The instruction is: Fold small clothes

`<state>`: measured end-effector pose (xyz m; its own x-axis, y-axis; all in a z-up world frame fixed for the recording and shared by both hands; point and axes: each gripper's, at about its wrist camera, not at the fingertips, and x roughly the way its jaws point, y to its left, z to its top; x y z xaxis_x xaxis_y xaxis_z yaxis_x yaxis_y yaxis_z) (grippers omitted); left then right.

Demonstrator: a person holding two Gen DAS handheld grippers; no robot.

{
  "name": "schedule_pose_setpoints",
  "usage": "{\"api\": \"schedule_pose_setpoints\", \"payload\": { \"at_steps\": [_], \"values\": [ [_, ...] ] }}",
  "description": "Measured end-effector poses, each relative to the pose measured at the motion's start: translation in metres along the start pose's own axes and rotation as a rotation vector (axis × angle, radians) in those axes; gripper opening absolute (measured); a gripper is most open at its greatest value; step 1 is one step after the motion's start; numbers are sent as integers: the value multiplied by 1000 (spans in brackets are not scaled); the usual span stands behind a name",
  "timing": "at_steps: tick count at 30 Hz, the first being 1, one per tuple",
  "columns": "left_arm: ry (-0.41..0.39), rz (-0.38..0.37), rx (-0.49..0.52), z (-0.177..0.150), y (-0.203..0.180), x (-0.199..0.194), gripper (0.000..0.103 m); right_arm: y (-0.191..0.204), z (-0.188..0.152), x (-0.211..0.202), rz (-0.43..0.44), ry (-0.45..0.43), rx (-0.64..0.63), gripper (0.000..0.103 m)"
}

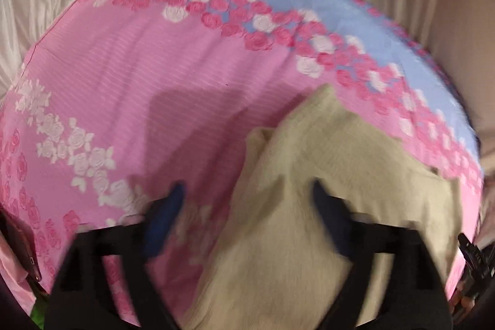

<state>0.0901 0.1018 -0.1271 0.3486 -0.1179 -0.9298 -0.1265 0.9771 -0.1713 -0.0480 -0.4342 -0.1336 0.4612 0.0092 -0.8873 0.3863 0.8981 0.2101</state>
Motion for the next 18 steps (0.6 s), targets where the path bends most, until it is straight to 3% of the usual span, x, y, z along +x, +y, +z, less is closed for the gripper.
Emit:
{"api": "schedule_pose_setpoints", "payload": {
  "at_steps": [3, 5, 6, 7, 8, 9, 10, 13, 16, 18],
  "values": [
    [77, 8, 22, -17, 7, 19, 92, -5, -14, 21, 49, 94, 9, 84],
    [170, -31, -68, -27, 20, 42, 92, -1, -15, 42, 95, 148, 39, 88],
    [116, -35, -80, -28, 21, 38, 93, 4, -15, 42, 65, 110, 38, 88],
    [109, -38, -76, -29, 18, 38, 86, 12, -14, 43, 81, 113, 16, 71],
    [106, -32, -58, -30, 11, 37, 77, 21, -11, 44, 93, 117, -9, 43],
    [95, -75, -40, -30, 4, 34, 37, 28, -9, 43, 104, 115, -15, 30],
    [111, -132, -29, -29, -1, 33, 18, 33, -5, 39, 102, 108, -18, 23],
    [45, -185, -9, -18, -19, 7, 15, 36, 16, 3, 119, 14, -43, 15],
    [-59, -288, 35, -4, -40, -36, 15, 38, 35, -42, 121, -81, -85, 14],
    [-96, -307, 60, 2, -56, -43, 15, 37, 44, -60, 99, -131, -113, 14]
  ]
}}
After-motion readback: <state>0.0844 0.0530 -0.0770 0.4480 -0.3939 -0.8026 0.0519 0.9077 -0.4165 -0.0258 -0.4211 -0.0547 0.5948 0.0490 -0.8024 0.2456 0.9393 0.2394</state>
